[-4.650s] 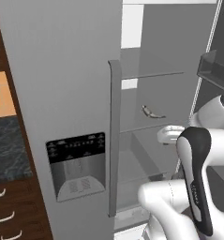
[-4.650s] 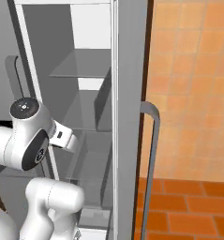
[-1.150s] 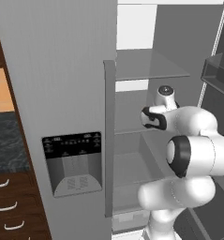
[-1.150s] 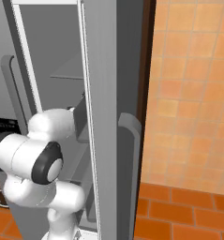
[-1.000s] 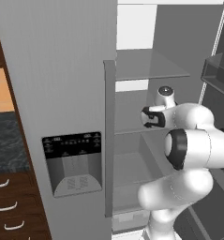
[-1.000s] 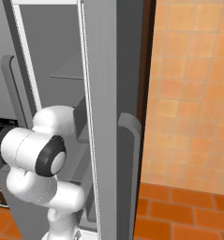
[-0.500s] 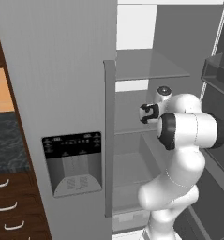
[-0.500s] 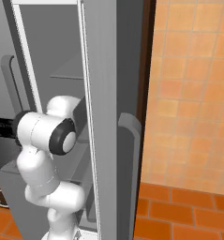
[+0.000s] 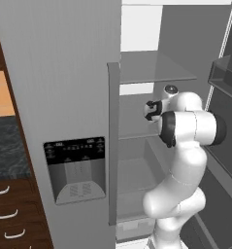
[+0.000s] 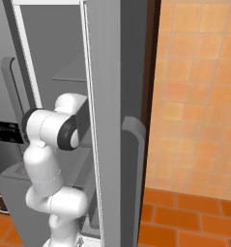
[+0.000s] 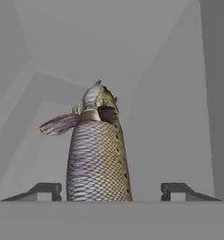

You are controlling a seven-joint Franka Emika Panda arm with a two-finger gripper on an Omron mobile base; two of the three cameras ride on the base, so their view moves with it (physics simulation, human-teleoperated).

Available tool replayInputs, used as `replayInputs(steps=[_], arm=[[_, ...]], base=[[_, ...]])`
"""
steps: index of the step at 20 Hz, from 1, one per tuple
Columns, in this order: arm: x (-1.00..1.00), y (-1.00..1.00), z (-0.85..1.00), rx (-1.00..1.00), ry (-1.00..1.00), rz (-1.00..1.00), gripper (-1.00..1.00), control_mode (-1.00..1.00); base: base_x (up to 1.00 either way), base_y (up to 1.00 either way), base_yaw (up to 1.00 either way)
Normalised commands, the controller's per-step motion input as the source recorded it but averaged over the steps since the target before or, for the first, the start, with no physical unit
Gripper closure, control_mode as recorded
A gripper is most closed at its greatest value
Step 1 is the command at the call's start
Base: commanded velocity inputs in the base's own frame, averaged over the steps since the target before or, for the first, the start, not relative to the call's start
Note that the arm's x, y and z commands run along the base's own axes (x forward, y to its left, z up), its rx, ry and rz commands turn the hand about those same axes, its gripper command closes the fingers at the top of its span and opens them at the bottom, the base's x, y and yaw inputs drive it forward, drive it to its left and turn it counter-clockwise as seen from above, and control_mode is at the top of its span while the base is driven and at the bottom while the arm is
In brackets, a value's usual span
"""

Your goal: Place one onion and one fish in each tupperware on the nearby counter, to pack two identical lunches.

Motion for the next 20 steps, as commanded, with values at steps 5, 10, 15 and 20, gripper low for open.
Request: replayInputs(steps=[5, 10, 15, 20], arm=[[-0.8, 0.21, -1.0, -0.15, 0.1, 0.01, 1.0, -1.0], [-0.93, 0.13, -0.17, 0.01, 0.02, 0.0, 1.0, -1.0], [-1.0, 0.79, 0.58, 0.01, 0.0, 0.02, 1.0, -1.0], [-1.0, 0.81, 0.66, 0.1, 0.0, 0.0, 1.0, -1.0]], base=[[0.0, 0.0, 0.0], [0.0, 0.0, 0.0], [0.0, 0.0, 0.0], [0.0, 0.0, 0.0]])
